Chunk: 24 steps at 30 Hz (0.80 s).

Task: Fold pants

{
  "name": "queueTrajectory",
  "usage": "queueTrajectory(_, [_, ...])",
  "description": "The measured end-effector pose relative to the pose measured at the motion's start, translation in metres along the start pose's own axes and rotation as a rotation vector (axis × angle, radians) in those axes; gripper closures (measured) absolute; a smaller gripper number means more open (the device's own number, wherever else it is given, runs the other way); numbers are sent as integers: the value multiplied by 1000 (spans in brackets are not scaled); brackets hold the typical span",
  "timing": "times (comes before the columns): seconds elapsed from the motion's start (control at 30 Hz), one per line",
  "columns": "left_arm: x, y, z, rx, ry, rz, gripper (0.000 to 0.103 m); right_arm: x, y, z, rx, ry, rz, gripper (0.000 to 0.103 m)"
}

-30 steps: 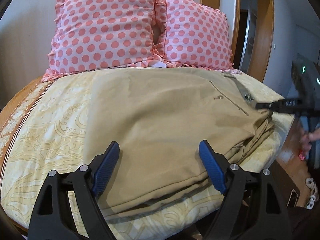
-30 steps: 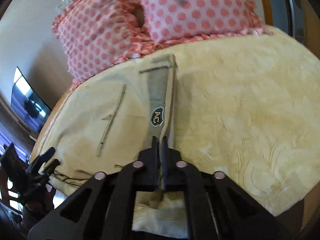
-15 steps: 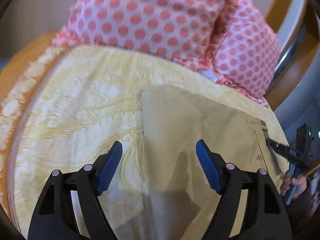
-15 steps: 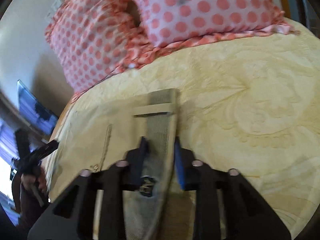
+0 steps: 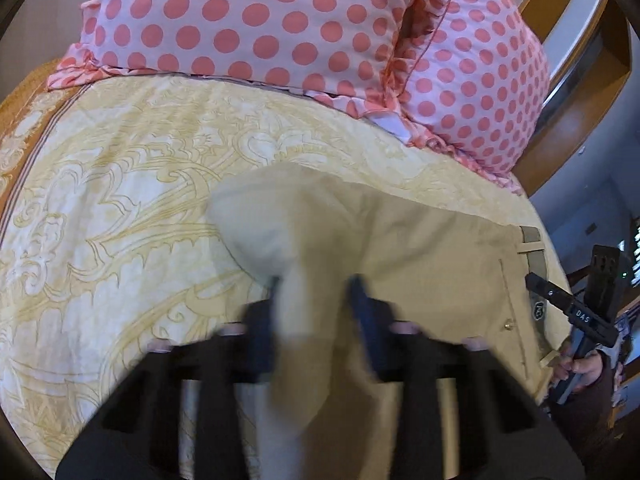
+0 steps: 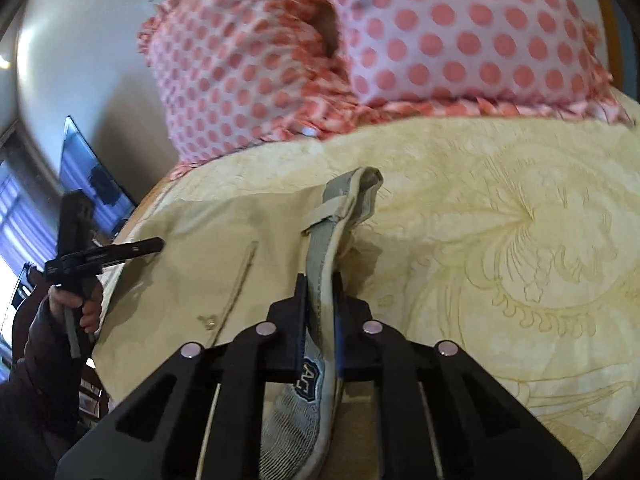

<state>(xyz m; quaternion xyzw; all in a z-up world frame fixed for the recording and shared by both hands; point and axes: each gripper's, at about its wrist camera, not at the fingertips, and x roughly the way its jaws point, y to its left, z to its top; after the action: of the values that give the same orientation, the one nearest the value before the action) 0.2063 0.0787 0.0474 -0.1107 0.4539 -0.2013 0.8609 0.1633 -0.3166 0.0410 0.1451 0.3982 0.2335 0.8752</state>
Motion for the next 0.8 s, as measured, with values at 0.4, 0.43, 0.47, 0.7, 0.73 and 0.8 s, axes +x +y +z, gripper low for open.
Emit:
queueTrajectory(0.4, [8,-28,78,93,-152,107,95,11,-12,93,43,-151,-1,94])
queueTrajectory(0.43, [14,-25,83,87,-145,115,94,24,-22,97,76,-136,-41,94])
queueTrajectory(0.47, [28,-21,88,72,-118,135,94,31,-27,97,91,-113,-66,94])
queueTrajectory(0.7, [37,-12,74,56,-107,293,78,35,-35,78,130,-36,-238,49])
queueTrajectory(0.73, [23,-17,69,63,-131,297,78,22,-29,74,123,-72,-208,36])
queueTrajectory(0.8, [0,-28,58,75,-167,253,74,-6,-12,61,112,-128,-79,32])
